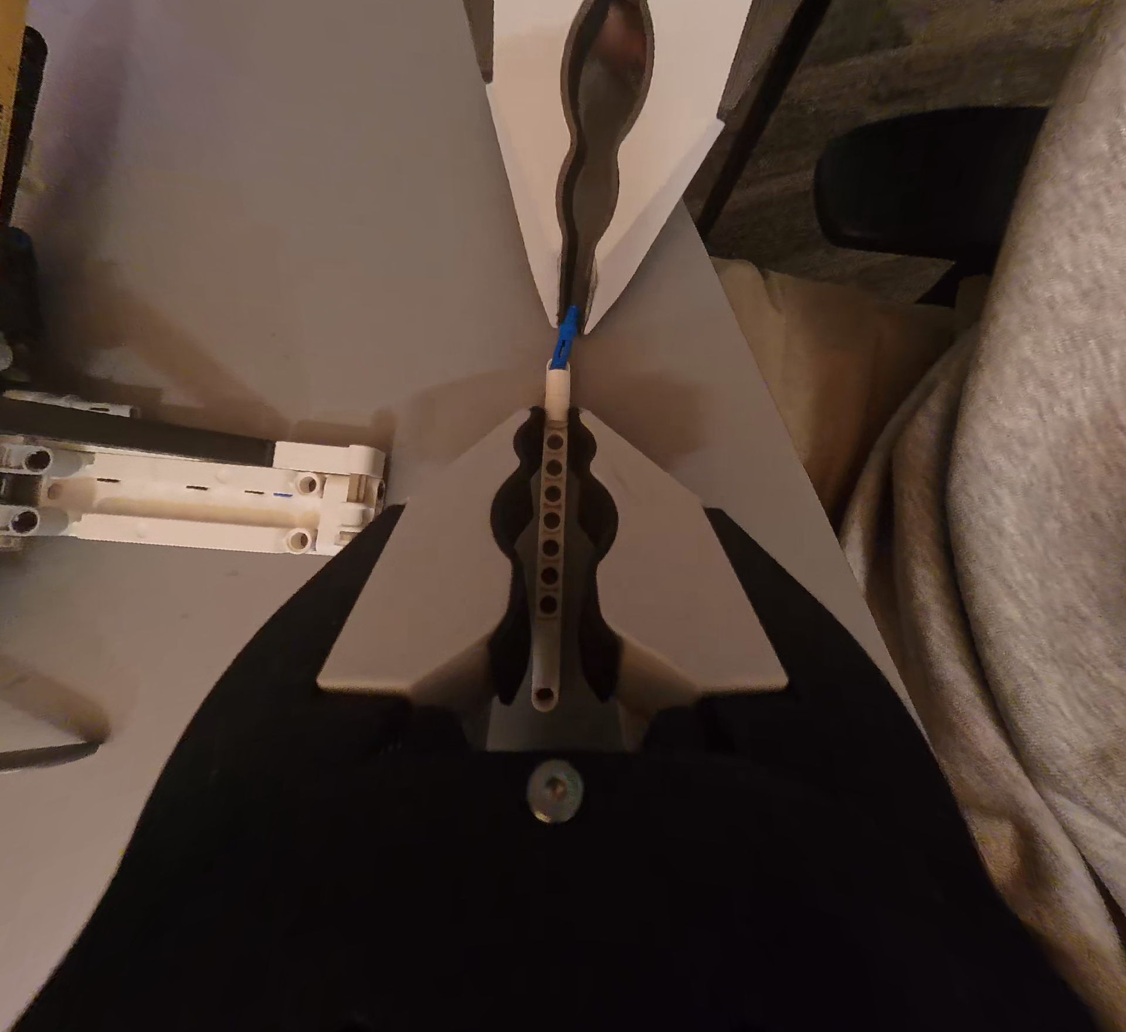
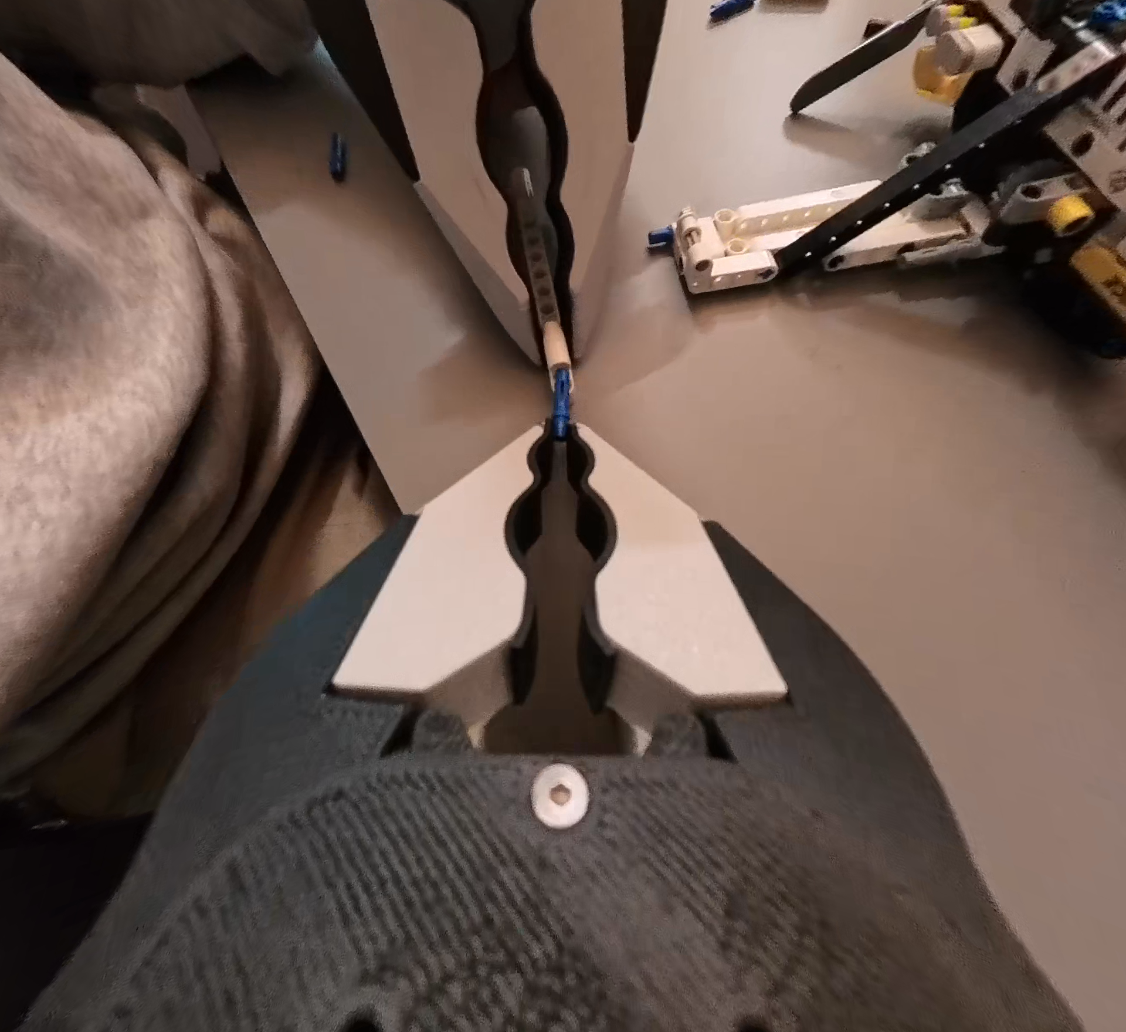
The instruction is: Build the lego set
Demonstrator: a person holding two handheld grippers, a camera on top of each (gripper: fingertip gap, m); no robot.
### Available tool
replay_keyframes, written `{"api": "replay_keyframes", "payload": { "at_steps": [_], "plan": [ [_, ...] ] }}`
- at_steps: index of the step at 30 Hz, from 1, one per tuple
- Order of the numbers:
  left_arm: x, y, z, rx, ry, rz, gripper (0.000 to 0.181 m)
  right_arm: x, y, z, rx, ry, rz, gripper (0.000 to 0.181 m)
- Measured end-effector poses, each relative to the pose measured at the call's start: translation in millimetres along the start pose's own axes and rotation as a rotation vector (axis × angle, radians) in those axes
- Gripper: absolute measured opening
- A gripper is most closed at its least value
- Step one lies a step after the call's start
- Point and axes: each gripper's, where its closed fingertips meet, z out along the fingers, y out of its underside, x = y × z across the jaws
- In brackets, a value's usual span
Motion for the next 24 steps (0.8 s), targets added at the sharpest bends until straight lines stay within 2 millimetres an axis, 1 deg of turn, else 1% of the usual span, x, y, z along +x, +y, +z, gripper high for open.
{"api": "replay_keyframes", "payload": {
  "at_steps": [3, 11, 14, 17, 21, 24],
  "plan": [
    [0.0, 0.0, 0.0, 0.000, -0.003, 0.002, 0.008, 0.5, -2.4, -1.9, 0.010, -0.013, -0.013, 0.003],
    [0.8, 0.1, 0.3, -0.003, 0.026, 0.019, 0.008, -5.5, 1.7, 0.0, -0.017, -0.003, -0.101, 0.003],
    [0.9, 0.2, 0.3, -0.004, 0.035, 0.028, 0.008, -4.7, 3.2, -0.5, -0.036, 0.024, -0.142, 0.003],
    [0.9, 0.4, 0.3, -0.005, 0.036, 0.047, 0.008, -3.9, -1.3, -2.1, -0.011, 0.047, -0.176, 0.003],
    [0.8, 0.4, 0.3, -0.005, 0.039, 0.047, 0.008, -3.0, -0.9, -2.3, -0.005, 0.070, -0.209, 0.003],
    [0.9, 0.4, 0.4, -0.005, 0.041, 0.048, 0.009, 3.8, -1.1, -5.7, 0.001, 0.110, -0.240, 0.003]
  ]
}}
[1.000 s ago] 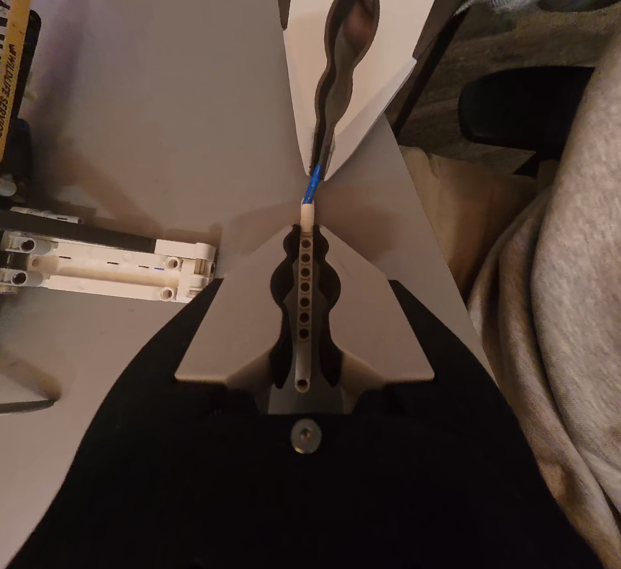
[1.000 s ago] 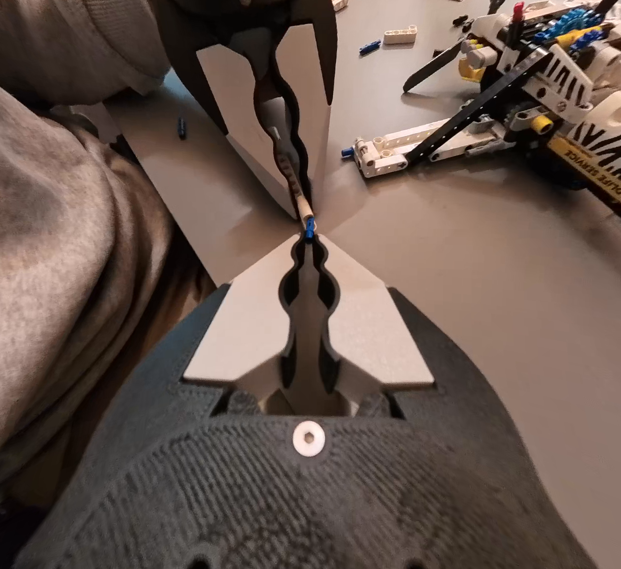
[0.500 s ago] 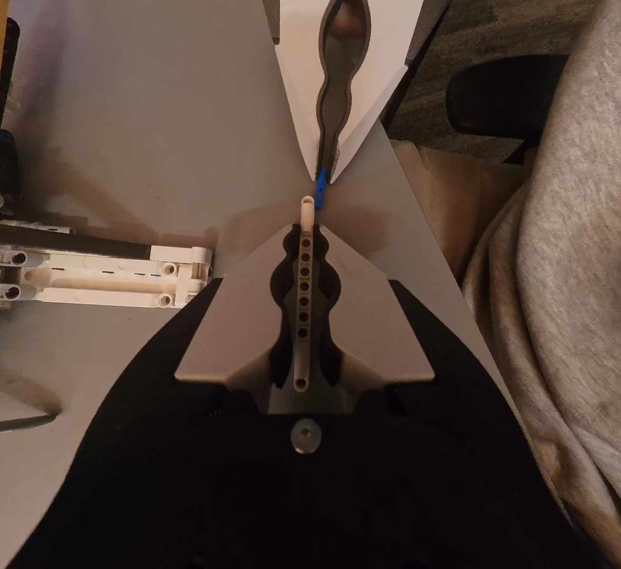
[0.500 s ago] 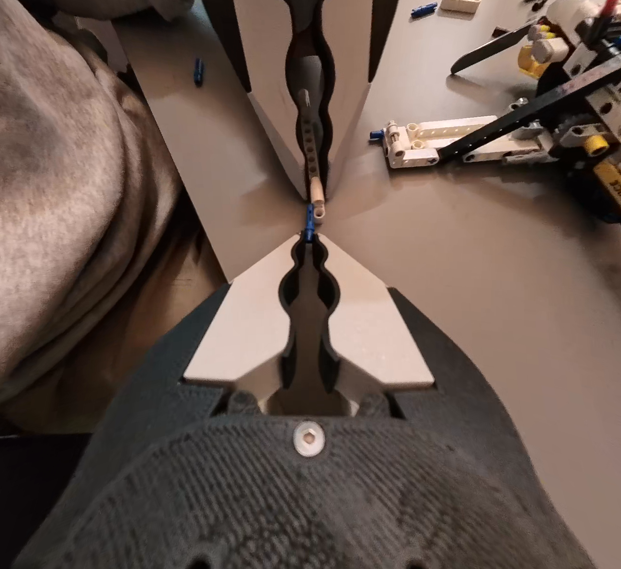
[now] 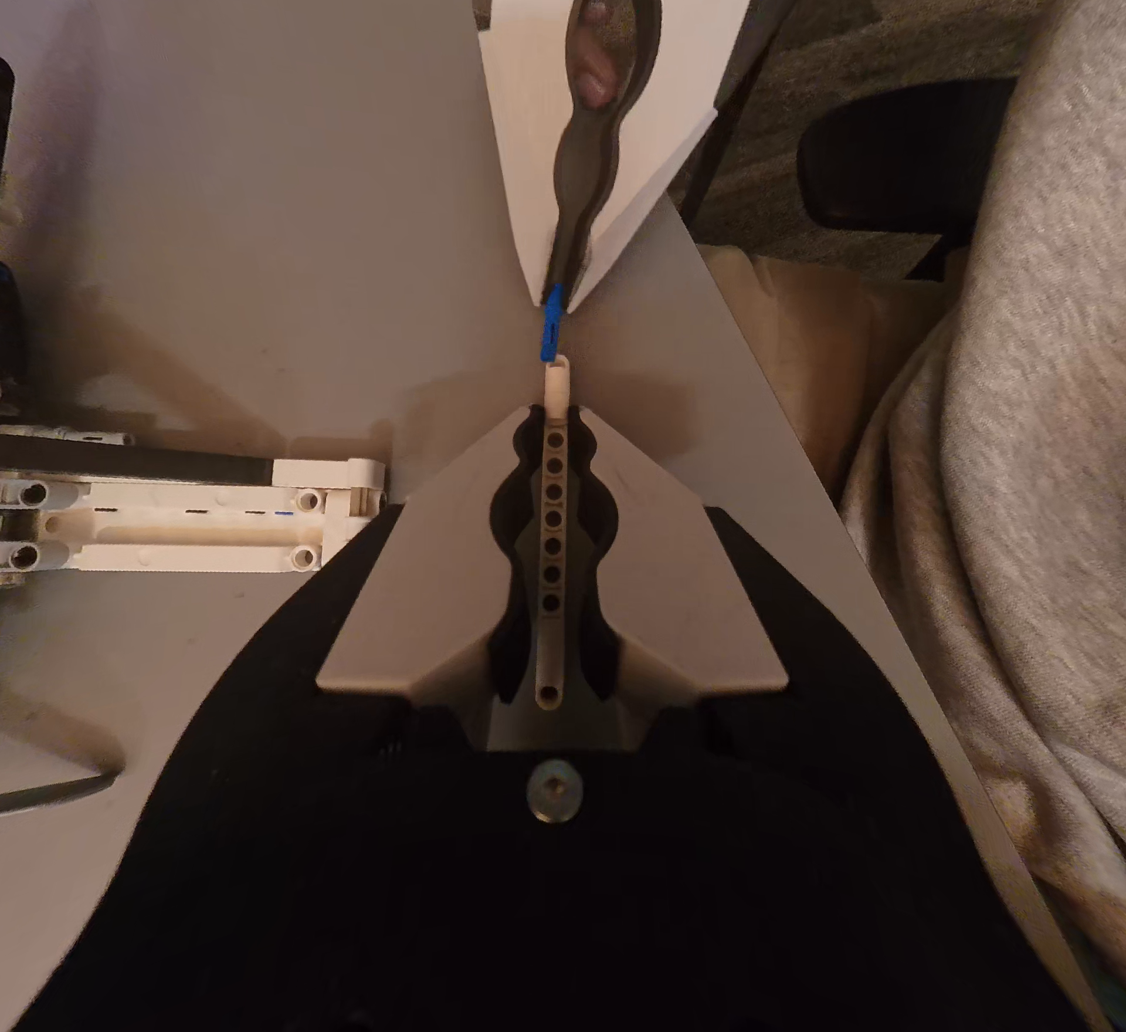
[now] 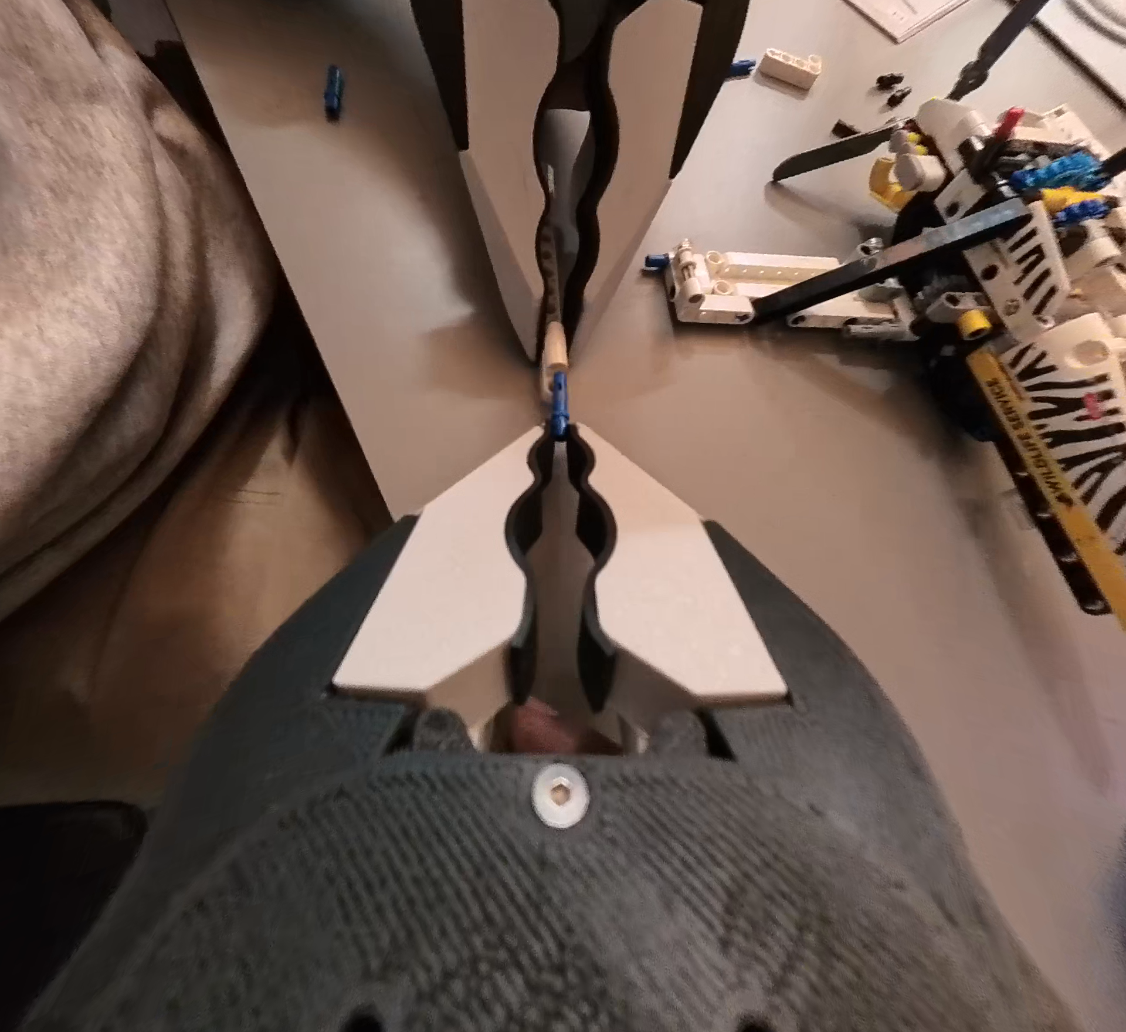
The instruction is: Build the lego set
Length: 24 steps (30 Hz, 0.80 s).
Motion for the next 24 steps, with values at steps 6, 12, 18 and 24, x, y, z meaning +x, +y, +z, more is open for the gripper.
{"api": "replay_keyframes", "payload": {
  "at_steps": [6, 12, 18, 24],
  "plan": [
    [0.1, 0.2, 0.2, -0.001, -0.002, 0.002, 0.009, 0.3, 0.9, 0.6, -0.009, -0.023, -0.012, 0.003],
    [0.1, 0.3, 0.1, -0.001, 0.003, -0.003, 0.009, -1.2, -1.5, 2.4, -0.007, -0.037, -0.023, 0.003],
    [0.2, 0.2, 0.2, -0.001, 0.004, 0.008, 0.009, -2.2, -2.4, 1.8, 0.000, -0.037, -0.032, 0.003],
    [0.2, 0.3, 0.2, 0.000, 0.011, -0.001, 0.009, -2.0, -4.7, 0.2, 0.020, -0.009, -0.039, 0.003]
  ]
}}
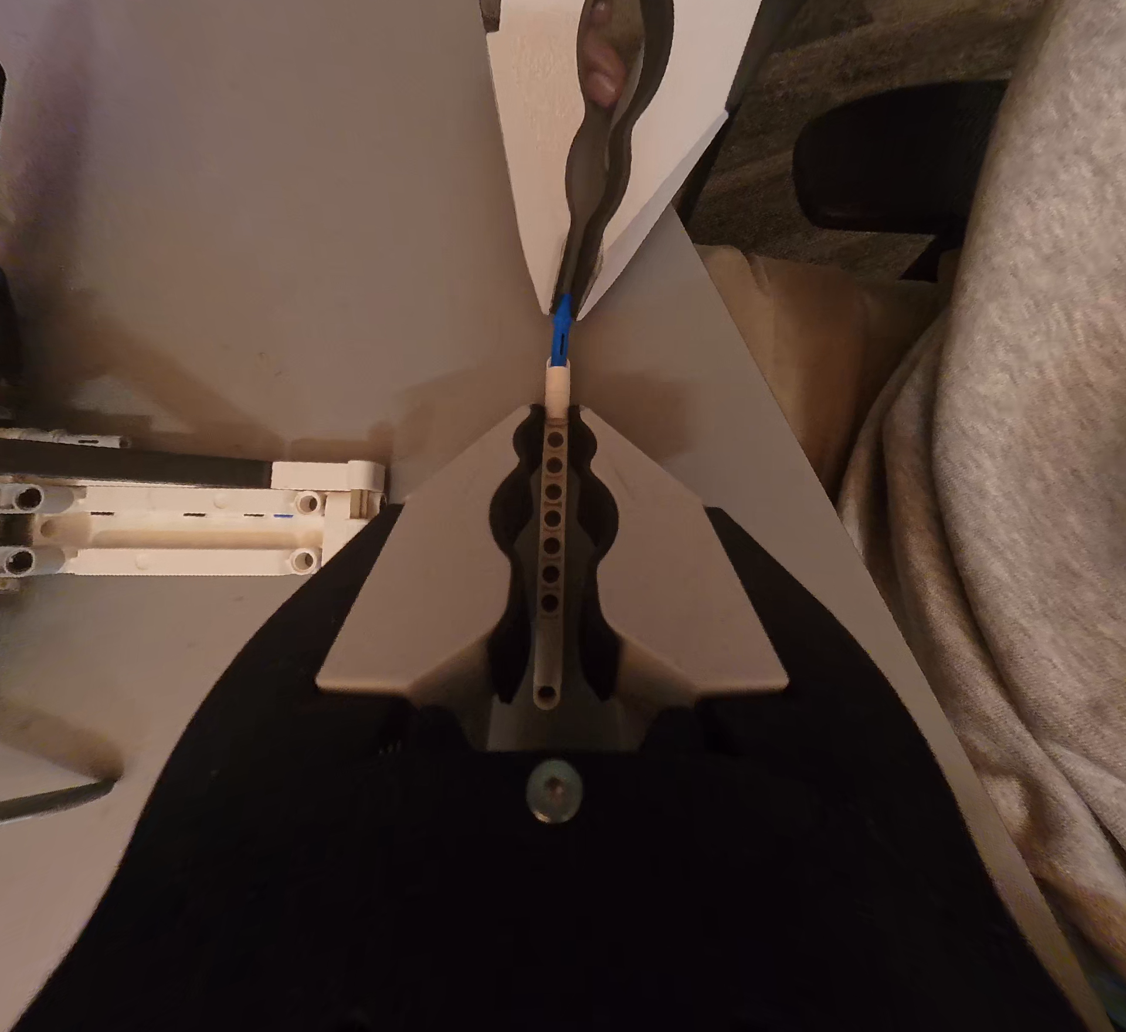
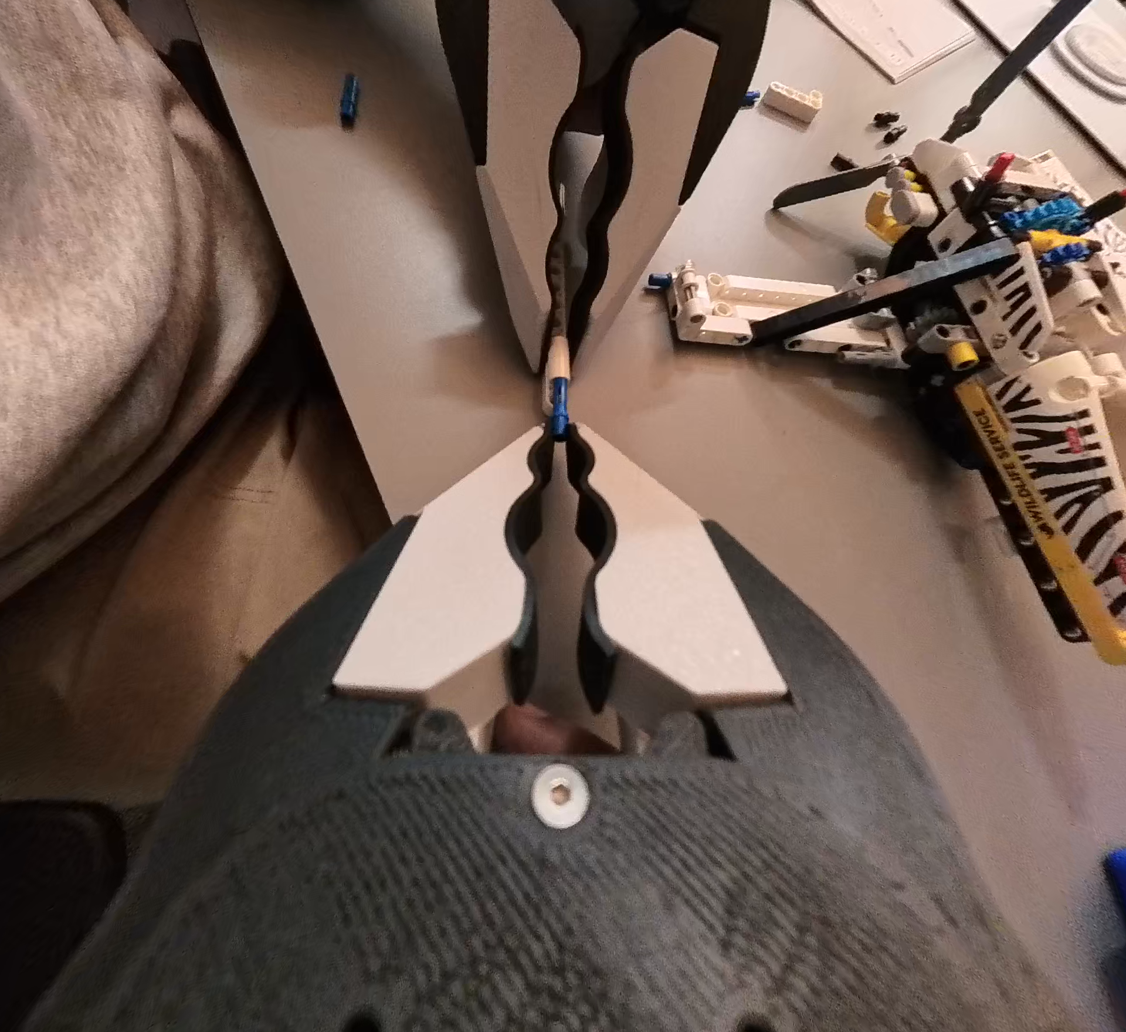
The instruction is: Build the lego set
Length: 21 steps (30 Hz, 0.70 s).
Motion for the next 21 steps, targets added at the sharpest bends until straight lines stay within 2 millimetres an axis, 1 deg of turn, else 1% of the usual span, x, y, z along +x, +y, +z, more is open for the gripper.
{"api": "replay_keyframes", "payload": {
  "at_steps": [14, 21],
  "plan": [
    [0.1, 0.0, 0.0, 0.000, 0.003, -0.003, 0.009, -0.7, 3.4, 2.7, -0.031, -0.037, 0.042, 0.003],
    [-0.1, -0.4, 0.1, 0.000, -0.012, 0.012, 0.008, -1.0, 4.7, 3.4, -0.045, -0.085, 0.123, 0.003]
  ]
}}
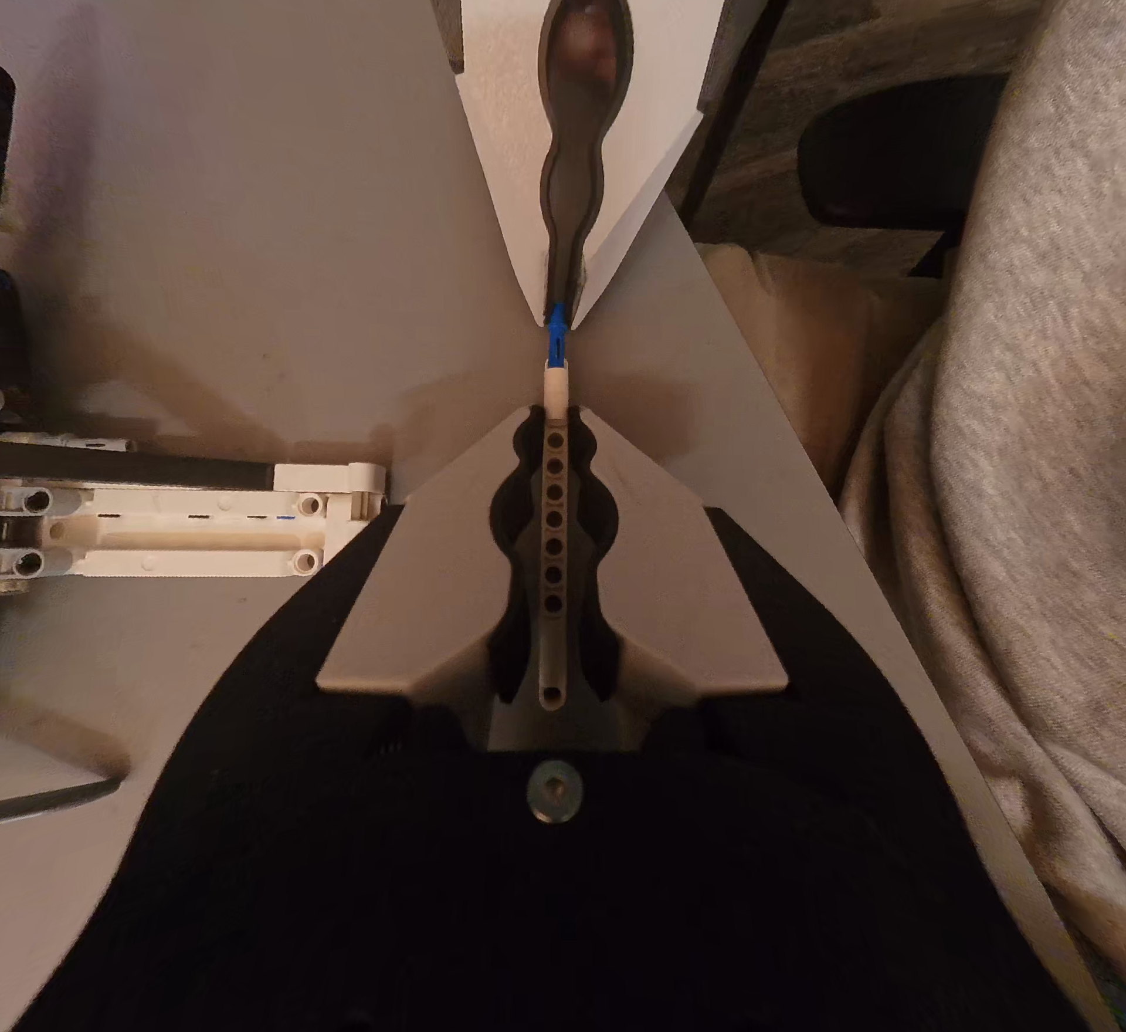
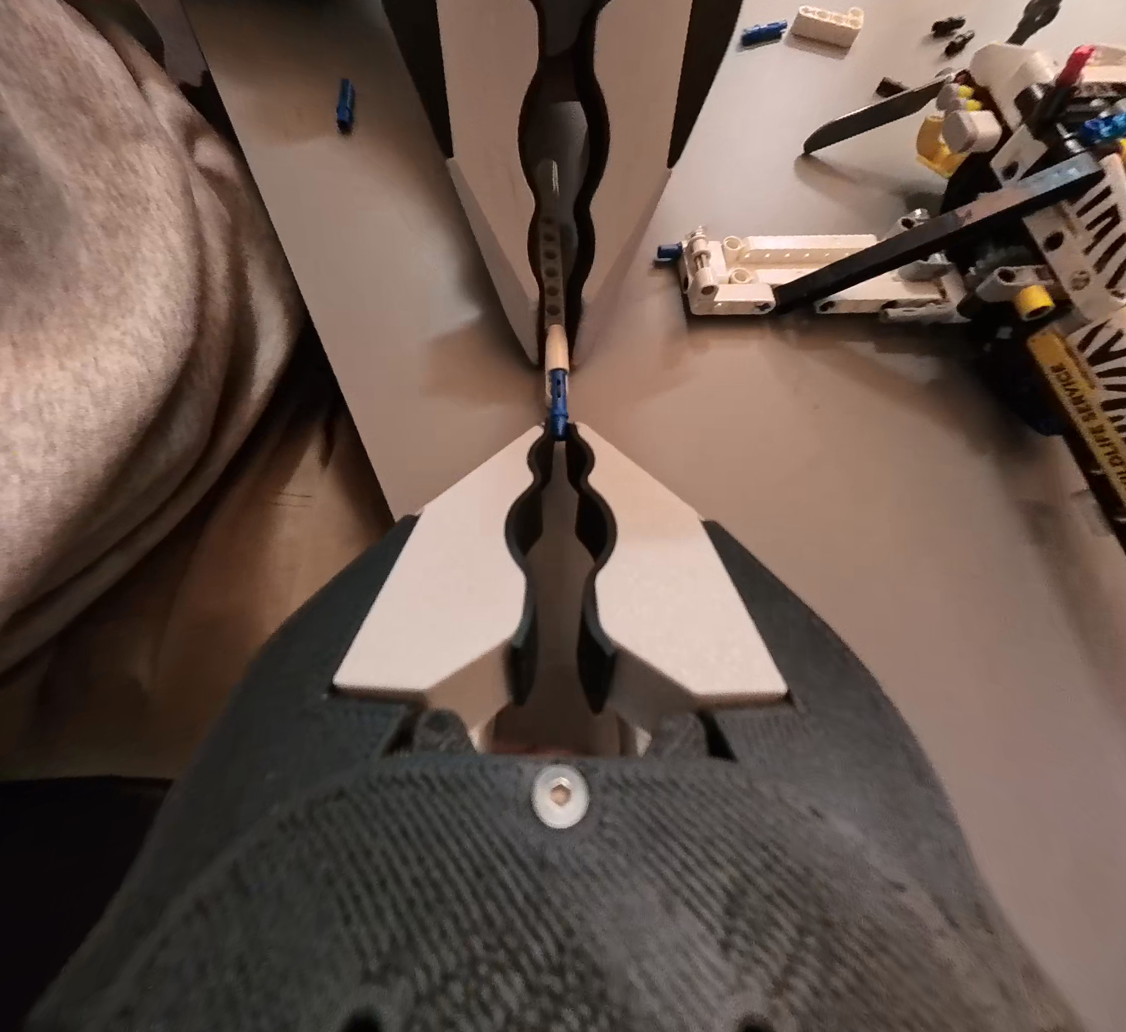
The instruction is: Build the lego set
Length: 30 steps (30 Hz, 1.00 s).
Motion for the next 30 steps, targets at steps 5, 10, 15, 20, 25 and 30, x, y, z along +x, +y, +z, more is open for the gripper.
{"api": "replay_keyframes", "payload": {
  "at_steps": [5, 10, 15, 20, 25, 30],
  "plan": [
    [0.0, -0.2, 0.0, 0.000, 0.001, 0.001, 0.008, -0.6, 1.7, 1.8, -0.020, -0.040, 0.074, 0.003],
    [0.1, -0.3, 0.0, 0.001, 0.002, 0.004, 0.008, -1.7, -0.5, 0.1, -0.007, -0.090, 0.115, 0.003],
    [0.0, -0.5, 0.0, 0.001, 0.003, 0.003, 0.008, -2.0, -0.7, 0.0, -0.008, -0.122, 0.144, 0.003],
    [0.1, -0.9, 0.0, 0.003, 0.006, 0.002, 0.008, -2.5, -2.1, -1.1, 0.005, -0.117, 0.131, 0.003],
    [0.1, -1.1, 0.0, 0.003, 0.008, 0.002, 0.008, -1.0, -2.4, -1.1, 0.012, -0.102, 0.129, 0.003],
    [0.1, -1.1, 0.0, 0.003, 0.008, 0.002, 0.008, -1.7, -2.8, -1.3, 0.020, -0.104, 0.129, 0.003]
  ]
}}
